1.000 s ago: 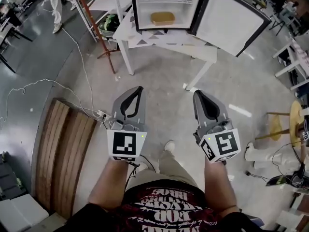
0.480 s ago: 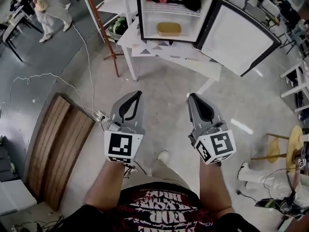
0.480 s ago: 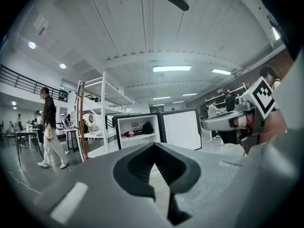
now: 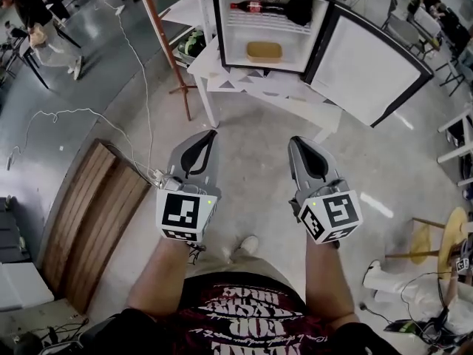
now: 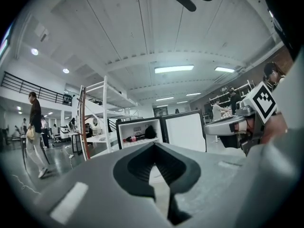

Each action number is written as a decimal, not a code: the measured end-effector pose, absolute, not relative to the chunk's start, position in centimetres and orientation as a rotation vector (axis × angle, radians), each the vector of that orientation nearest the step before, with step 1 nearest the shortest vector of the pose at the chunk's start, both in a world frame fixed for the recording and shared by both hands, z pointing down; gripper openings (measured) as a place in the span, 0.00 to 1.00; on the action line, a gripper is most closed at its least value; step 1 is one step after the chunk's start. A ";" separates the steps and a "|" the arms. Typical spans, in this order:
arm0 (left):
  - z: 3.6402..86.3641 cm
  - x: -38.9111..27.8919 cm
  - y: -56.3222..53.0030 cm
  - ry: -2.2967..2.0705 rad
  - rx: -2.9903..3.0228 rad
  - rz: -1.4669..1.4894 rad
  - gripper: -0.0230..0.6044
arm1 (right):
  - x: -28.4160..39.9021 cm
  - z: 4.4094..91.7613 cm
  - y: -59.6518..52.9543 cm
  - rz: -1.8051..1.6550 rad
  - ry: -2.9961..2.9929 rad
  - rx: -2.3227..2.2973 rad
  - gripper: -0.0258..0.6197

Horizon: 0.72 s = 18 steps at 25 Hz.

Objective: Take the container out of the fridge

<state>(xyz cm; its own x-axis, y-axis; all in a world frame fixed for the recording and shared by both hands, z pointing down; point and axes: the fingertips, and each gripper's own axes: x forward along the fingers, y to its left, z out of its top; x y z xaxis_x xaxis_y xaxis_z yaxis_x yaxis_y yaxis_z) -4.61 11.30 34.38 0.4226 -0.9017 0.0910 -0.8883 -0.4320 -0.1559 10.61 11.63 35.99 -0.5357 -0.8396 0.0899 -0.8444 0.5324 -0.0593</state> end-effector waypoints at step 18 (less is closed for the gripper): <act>35.7 -2.5 6.8 1.596 -2.594 -0.218 0.04 | 12.3 37.0 8.6 0.095 -2.635 1.481 0.08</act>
